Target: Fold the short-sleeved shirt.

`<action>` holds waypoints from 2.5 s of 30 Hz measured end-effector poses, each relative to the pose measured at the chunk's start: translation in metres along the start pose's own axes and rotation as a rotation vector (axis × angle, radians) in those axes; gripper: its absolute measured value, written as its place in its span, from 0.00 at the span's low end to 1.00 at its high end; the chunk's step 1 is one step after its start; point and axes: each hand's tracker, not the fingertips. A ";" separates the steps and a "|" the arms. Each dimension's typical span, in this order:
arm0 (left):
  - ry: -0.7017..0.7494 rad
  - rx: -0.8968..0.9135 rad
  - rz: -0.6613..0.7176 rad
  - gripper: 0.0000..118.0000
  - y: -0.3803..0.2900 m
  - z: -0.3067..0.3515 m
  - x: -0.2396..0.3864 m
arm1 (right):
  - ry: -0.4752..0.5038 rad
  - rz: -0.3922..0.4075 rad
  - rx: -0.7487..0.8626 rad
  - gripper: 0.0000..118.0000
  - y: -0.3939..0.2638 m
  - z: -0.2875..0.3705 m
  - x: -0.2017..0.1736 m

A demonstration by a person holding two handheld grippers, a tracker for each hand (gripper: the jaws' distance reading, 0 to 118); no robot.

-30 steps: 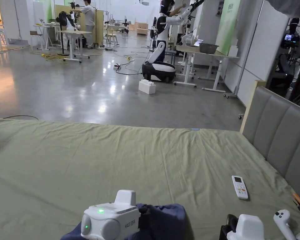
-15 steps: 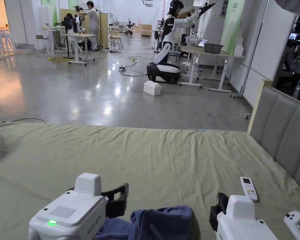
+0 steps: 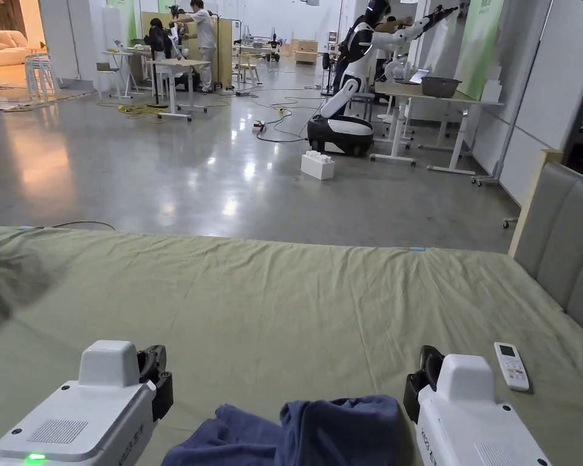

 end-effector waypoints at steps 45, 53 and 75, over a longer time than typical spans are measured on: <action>-0.189 -0.637 -0.120 0.06 -0.106 -0.246 0.028 | 0.092 0.018 -0.598 0.70 -0.087 -0.184 0.051; -0.151 -0.528 -0.058 0.06 -0.081 -0.214 0.017 | 0.185 0.014 -0.876 0.70 -0.121 -0.280 0.019; -0.084 -0.289 -0.020 0.06 0.007 -0.144 -0.020 | 0.098 0.058 -0.409 0.03 -0.015 -0.177 0.050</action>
